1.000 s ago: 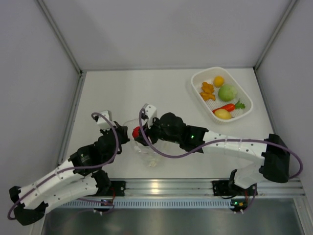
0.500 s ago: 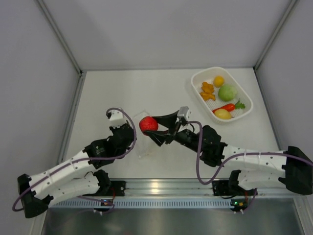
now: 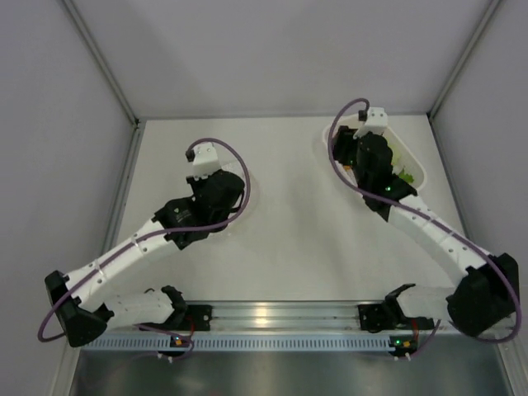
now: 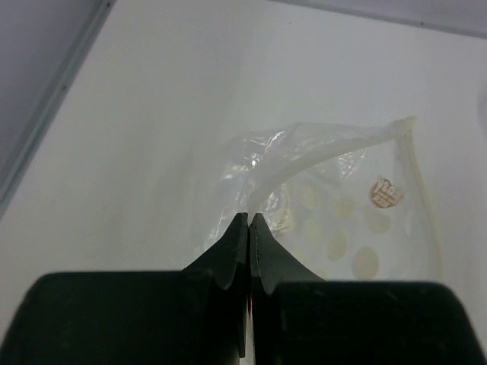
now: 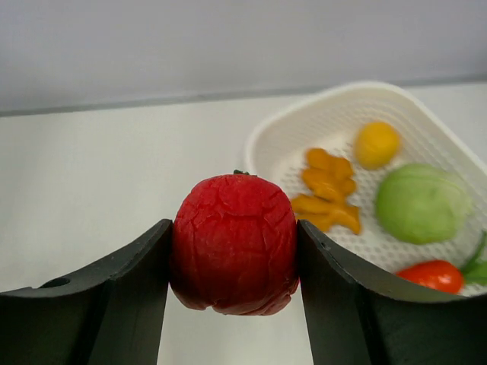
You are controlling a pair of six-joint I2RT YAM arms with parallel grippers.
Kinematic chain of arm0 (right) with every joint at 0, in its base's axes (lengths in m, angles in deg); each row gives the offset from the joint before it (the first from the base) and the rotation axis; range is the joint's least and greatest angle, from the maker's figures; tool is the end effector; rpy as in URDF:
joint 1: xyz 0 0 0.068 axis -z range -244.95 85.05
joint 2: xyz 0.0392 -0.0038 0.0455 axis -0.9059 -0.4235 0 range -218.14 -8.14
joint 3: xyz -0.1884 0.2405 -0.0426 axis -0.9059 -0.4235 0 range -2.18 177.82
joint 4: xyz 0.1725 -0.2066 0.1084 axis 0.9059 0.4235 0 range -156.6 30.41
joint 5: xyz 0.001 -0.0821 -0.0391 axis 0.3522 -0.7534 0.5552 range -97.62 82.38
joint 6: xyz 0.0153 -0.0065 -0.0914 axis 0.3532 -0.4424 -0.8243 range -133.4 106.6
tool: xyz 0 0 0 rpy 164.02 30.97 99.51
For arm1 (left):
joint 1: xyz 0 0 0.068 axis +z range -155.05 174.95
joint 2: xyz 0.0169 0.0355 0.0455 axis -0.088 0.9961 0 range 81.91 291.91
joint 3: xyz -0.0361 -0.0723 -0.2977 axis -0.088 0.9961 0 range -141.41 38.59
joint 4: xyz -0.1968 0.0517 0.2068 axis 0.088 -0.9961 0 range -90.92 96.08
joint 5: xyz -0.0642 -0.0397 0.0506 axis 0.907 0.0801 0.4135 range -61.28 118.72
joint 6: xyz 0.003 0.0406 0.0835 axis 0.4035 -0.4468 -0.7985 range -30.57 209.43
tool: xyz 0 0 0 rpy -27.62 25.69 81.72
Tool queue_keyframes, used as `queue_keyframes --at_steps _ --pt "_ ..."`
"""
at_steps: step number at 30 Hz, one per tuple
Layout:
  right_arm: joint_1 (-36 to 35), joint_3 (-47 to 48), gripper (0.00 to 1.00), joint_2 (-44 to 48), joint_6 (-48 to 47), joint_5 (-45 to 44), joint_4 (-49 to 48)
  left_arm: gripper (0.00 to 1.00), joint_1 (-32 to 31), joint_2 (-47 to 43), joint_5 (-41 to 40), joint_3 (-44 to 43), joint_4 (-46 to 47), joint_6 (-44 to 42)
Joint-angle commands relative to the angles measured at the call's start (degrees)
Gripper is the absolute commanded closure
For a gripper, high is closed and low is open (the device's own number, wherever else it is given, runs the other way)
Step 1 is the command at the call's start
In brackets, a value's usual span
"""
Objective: Open the zip-top bag and remove the fake food
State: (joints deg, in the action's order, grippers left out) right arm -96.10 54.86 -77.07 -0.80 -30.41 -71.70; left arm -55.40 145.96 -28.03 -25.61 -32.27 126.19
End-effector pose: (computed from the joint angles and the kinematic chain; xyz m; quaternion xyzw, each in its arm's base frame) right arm 0.3111 0.1502 0.3783 0.0113 0.7445 0.1055 0.6591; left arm 0.2183 -0.1539 0.3705 -0.1125 0.8105 0.0450 0.5731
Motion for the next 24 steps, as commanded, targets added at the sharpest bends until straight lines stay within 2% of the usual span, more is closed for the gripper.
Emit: queue_keyframes --at_steps 1,3,6,7,9,10,11,12,13,14,17,20,23,24 --pt "10.3 6.2 0.85 -9.9 1.1 4.5 13.3 1.0 1.6 1.5 -6.7 -4.9 -2.4 -8.8" --pt "13.4 9.9 0.84 -14.4 1.5 7.7 16.5 1.0 2.5 2.1 -8.7 -5.7 -2.5 -11.8" --pt "16.7 12.7 0.77 -21.8 2.7 7.5 17.4 1.0 4.7 4.1 -10.6 -5.8 -2.4 -14.6" --pt "17.3 13.7 0.63 -23.4 3.1 6.8 18.0 1.0 5.5 5.1 -10.3 -5.8 -2.4 -14.9" --pt "17.4 17.6 0.49 -28.2 3.0 5.4 20.1 1.0 7.9 6.1 -7.7 -5.4 -2.4 -14.8" --pt "17.4 19.2 0.36 -30.5 3.2 4.9 23.4 1.0 8.4 7.0 -6.8 -5.2 -2.4 -14.4" --pt "17.4 20.3 0.26 -30.8 3.6 4.2 24.9 1.0 8.8 7.6 -5.9 -5.1 -2.4 -13.3" --pt "17.4 20.9 0.24 -30.7 3.7 4.2 25.4 1.0 9.4 8.3 -5.3 -5.2 -2.4 -12.8" --pt "17.4 20.5 0.1 -29.0 3.9 4.2 25.5 1.0 9.6 9.6 -4.8 -5.2 -2.3 -12.1" --pt "17.3 20.0 0.01 -27.8 4.0 4.1 25.4 1.0 9.7 10.3 -4.1 -5.4 -2.2 -11.0" --pt "16.2 17.0 0.01 -21.4 3.5 2.1 25.2 1.0 9.7 14.9 -0.6 -7.8 -2.2 -10.0" --pt "15.7 13.0 0.01 -13.3 4.3 5.4 25.8 1.0 9.6 20.0 2.2 -10.9 -2.0 -9.3" --pt "15.8 6.8 0.0 -4.0 4.7 16.6 25.1 1.0 9.0 24.0 3.9 -14.5 -2.0 -9.2" --pt "15.8 2.0 0.01 -1.2 4.6 22.4 22.7 1.0 8.8 24.7 4.5 -15.4 -1.9 -9.2"
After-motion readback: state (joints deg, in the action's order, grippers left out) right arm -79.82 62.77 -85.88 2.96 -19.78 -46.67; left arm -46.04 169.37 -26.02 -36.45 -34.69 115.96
